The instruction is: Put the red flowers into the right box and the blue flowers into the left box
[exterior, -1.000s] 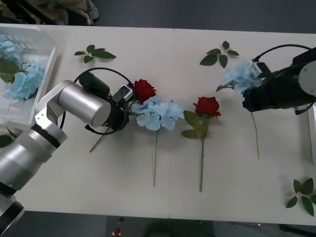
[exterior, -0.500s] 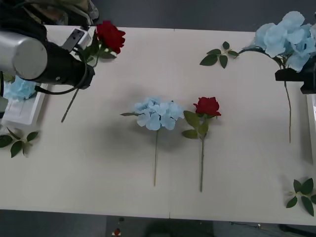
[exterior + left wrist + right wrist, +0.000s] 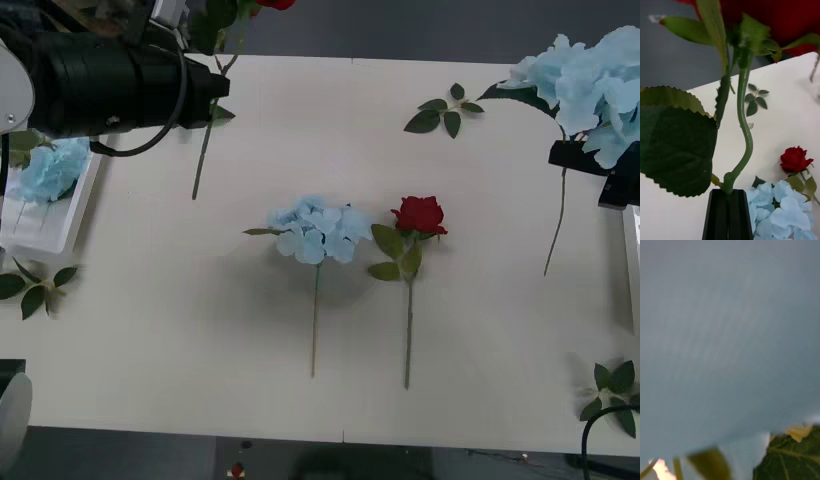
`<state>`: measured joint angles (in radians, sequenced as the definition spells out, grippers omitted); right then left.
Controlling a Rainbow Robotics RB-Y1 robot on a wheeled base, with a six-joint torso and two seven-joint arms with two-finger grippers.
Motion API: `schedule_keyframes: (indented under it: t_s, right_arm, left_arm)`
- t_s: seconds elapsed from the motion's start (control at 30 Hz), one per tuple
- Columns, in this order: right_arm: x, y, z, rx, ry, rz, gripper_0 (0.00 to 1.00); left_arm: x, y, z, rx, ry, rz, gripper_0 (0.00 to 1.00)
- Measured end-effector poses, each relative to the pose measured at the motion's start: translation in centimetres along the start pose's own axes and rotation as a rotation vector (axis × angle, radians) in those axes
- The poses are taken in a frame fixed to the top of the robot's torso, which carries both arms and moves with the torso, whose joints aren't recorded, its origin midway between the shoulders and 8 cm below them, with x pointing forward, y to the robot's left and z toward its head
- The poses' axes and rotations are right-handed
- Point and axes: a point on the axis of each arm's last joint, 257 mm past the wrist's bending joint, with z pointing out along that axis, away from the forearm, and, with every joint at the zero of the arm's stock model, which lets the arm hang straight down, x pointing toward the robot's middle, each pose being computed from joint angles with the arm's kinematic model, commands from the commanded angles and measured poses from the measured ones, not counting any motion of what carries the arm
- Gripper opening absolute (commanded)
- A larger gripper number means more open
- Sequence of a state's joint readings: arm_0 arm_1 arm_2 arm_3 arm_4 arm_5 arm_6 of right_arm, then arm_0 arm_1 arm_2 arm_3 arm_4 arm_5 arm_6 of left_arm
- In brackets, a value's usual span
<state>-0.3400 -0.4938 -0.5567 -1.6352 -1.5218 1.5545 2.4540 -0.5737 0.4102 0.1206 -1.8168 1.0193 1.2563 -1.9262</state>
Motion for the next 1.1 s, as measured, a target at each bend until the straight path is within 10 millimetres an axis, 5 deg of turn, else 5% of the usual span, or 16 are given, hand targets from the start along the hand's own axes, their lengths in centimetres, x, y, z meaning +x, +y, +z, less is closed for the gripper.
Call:
schedule_keyframes:
  t_s: [0.3,0.57,0.83,1.1]
  right_arm:
    - [0.2,0.0,1.0,-0.003,0.036,0.013,0.00]
    - [1.6,-1.6,0.1,0.071,0.144,0.306,0.00]
    - [5.6,-5.0,-1.4,0.261,0.258,0.588,0.00]
    - [10.4,-6.6,-2.1,0.338,0.376,0.653,0.00]
  left_arm:
    - [0.4,-7.1,3.3,0.168,-0.105,0.043,0.00]
    - [0.2,-14.2,6.9,0.253,-0.182,0.126,0.00]
    - [0.0,-19.9,8.7,0.325,-0.221,0.146,0.00]
    - [-1.7,-23.8,9.1,0.381,-0.299,0.111,0.00]
